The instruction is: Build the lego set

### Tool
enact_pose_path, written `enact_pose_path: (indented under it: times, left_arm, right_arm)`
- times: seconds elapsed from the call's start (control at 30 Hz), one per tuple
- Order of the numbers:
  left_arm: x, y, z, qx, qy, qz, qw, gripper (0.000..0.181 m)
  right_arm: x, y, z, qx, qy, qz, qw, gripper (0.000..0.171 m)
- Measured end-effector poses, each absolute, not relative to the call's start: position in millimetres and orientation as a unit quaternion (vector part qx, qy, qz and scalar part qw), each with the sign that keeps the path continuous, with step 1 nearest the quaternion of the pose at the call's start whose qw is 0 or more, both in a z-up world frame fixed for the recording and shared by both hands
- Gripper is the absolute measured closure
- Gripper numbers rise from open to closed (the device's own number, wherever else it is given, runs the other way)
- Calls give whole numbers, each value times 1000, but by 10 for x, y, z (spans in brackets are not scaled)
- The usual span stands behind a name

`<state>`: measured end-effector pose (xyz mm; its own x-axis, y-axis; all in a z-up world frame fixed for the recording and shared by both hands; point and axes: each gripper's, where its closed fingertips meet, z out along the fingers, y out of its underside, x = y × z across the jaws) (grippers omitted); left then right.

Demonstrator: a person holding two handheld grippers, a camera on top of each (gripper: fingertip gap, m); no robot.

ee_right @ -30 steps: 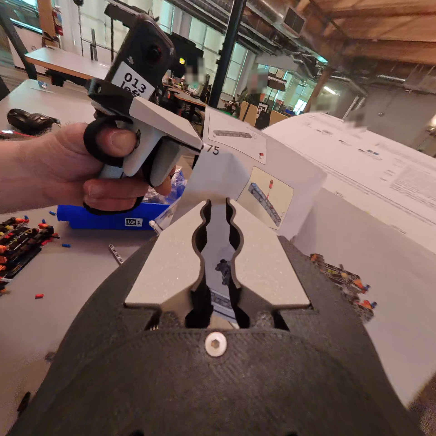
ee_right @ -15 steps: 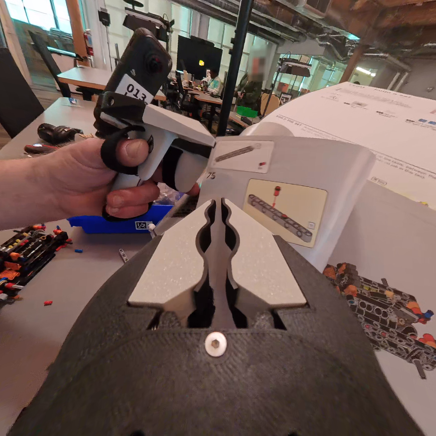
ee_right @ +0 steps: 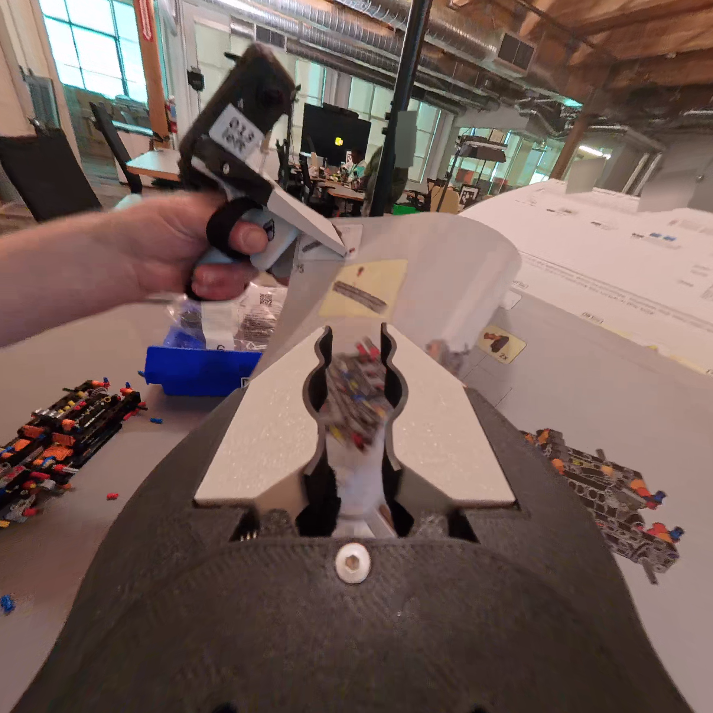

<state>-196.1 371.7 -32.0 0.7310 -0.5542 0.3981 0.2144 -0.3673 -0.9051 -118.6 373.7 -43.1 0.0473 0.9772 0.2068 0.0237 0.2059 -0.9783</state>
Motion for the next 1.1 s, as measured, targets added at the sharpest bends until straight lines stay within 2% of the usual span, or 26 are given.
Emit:
enact_pose_path:
  times: [0.17, 0.37, 0.63, 0.73, 0.83, 1.1]
  left_arm:
    - [-2665, 3497, -267, -802, 115, -256, 527, 181]
    - [-3363, 3475, -553, -838, 77, -225, 491, 181]
    - [-3611, 3416, -650, -811, 89, -300, 494, 181]
    - [-3661, 3387, -636, -795, 88, -336, 497, 174]
    - [-3659, 3364, -659, -785, 107, -350, 500, 181]
    - [-3762, 3484, -775, -799, 105, -315, 501, 181]
  right_arm:
    - [-1460, 3644, -637, -470, -609, 324, 551, 143]
    - [-2006, 3612, -1059, -480, -670, 207, 527, 148]
    - [-2227, 3651, -1183, -500, -666, 204, 515, 156]
    - [-2225, 3655, -1184, -503, -663, 211, 513, 156]
    - [-2227, 3655, -1185, -506, -663, 213, 509, 156]
    - [-2015, 3489, -996, -508, -658, 210, 514, 143]
